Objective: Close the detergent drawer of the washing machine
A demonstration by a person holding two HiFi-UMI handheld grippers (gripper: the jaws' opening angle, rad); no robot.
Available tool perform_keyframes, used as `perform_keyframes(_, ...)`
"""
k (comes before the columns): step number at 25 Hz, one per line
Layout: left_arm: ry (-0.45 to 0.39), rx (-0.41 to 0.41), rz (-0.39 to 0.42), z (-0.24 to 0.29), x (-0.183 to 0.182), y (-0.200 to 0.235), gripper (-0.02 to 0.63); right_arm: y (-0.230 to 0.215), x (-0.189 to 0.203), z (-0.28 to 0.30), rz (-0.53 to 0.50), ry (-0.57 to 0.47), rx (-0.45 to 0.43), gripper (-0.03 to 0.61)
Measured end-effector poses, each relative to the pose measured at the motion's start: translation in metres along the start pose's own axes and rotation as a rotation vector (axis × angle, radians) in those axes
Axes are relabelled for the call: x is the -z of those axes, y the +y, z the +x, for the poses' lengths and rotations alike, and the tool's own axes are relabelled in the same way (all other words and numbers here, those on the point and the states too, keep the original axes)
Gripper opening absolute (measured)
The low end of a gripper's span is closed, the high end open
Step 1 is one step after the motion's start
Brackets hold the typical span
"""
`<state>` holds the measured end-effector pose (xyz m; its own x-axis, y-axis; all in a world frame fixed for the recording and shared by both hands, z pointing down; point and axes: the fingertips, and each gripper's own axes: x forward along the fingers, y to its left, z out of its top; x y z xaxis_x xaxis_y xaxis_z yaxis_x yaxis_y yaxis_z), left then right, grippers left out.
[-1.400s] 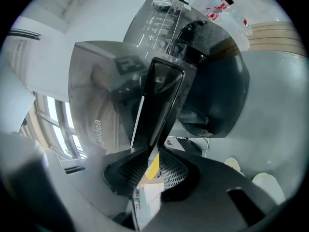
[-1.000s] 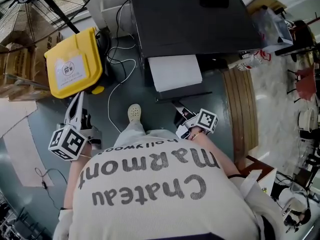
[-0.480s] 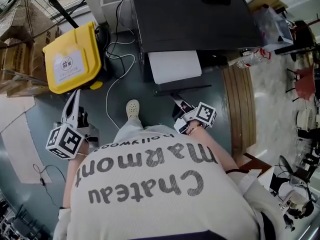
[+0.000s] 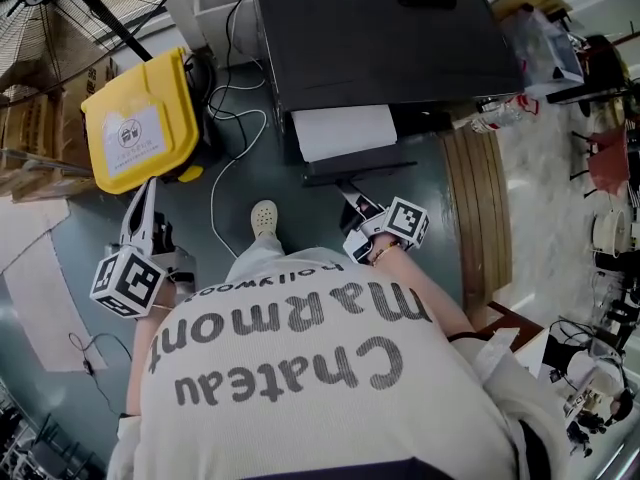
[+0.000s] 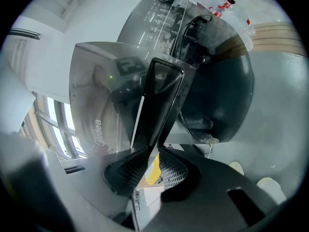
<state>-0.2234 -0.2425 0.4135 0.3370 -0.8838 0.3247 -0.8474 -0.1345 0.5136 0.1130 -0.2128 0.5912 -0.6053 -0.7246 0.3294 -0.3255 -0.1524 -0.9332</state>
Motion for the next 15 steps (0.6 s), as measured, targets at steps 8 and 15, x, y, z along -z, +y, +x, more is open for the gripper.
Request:
perform_keyframes(8,0.017,0.008,-0.001,0.015,-0.005,0.003,0.008,0.012,-0.012,0.017,-0.009,-0.018,-0.031,0.084)
perform_keyframes(15,0.017,0.025,0.007,0.025,-0.015,0.008,0.008,0.005,-0.014,0.019,0.015,-0.044,0.051,0.084)
